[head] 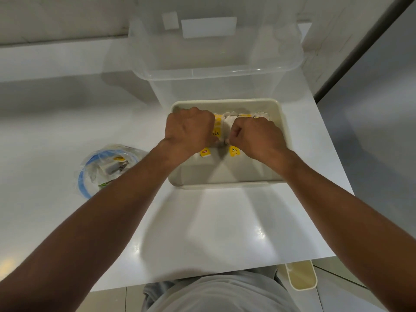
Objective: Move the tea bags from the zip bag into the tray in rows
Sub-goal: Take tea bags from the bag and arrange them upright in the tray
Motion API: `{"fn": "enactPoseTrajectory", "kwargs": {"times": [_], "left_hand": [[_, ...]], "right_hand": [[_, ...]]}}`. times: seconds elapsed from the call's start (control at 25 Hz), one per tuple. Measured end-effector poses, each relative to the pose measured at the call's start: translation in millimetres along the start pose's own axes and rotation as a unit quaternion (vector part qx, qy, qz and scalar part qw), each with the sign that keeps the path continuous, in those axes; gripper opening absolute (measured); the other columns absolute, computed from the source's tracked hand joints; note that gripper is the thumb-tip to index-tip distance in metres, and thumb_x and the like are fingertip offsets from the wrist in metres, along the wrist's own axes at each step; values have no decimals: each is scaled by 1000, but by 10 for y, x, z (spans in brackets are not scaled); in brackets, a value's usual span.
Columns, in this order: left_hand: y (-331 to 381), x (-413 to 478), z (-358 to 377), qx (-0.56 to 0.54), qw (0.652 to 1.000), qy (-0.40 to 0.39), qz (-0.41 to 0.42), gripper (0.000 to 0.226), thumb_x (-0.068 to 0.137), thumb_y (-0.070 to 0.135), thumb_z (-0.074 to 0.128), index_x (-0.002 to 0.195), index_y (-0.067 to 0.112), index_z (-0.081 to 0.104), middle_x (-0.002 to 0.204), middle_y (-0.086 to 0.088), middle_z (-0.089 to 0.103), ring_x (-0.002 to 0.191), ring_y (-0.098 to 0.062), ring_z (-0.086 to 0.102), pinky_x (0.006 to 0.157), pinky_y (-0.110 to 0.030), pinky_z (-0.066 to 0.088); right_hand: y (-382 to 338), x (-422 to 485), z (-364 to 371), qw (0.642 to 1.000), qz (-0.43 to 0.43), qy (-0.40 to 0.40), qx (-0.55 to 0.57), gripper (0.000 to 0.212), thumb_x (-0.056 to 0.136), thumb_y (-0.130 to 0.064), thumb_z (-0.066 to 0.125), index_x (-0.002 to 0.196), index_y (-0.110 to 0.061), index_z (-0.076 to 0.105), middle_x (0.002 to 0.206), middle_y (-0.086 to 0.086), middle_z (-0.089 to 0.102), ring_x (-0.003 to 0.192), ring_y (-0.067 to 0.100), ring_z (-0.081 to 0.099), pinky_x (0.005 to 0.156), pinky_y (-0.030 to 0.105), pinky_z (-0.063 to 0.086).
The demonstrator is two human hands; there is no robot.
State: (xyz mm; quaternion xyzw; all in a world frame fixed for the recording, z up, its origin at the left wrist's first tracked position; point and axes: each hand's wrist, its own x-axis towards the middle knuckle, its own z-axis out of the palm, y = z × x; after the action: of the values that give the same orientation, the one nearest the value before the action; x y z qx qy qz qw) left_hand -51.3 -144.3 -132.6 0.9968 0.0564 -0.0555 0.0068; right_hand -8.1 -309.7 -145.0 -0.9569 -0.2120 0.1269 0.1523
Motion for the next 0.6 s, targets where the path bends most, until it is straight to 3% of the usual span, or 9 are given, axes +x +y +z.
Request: {"fn": "enactPoseTrajectory", "kwargs": {"times": [0.08, 0.2, 0.36, 0.6], "left_hand": [[-124, -116, -98, -143, 990, -11, 4, 30, 77, 57, 72, 90, 31, 66, 90, 14, 68, 89, -12, 62, 71, -30, 47], [-282, -346, -235, -295, 955, -11, 32, 22, 76, 47, 79, 91, 35, 66, 80, 23, 68, 72, 4, 58, 75, -34, 52], [-534, -663, -291, -348, 937, 23, 28, 22, 76, 49, 78, 90, 38, 67, 81, 23, 68, 61, 1, 58, 74, -38, 54], [-1201, -1236, -214, -385, 922, 46, -3, 14, 83, 43, 76, 90, 34, 69, 81, 19, 68, 61, -5, 62, 65, -26, 48]], "right_hand": [[-15, -45, -52, 994, -19, -36, 99, 16, 82, -44, 68, 74, -32, 61, 73, -13, 67, 76, 10, 65, 67, 32, 52], [-167, -186, -107, 981, -61, -51, 176, 7, 83, -36, 71, 82, -30, 67, 74, -13, 68, 71, 5, 66, 71, 32, 54], [-476, -379, -139, 973, -91, -34, 209, 10, 83, -41, 72, 80, -33, 66, 73, -17, 67, 69, 0, 66, 68, 25, 48], [-1178, -649, -4, 970, -95, -26, 223, 11, 84, -42, 72, 83, -31, 69, 74, -17, 67, 67, -1, 63, 61, 18, 41]]}}
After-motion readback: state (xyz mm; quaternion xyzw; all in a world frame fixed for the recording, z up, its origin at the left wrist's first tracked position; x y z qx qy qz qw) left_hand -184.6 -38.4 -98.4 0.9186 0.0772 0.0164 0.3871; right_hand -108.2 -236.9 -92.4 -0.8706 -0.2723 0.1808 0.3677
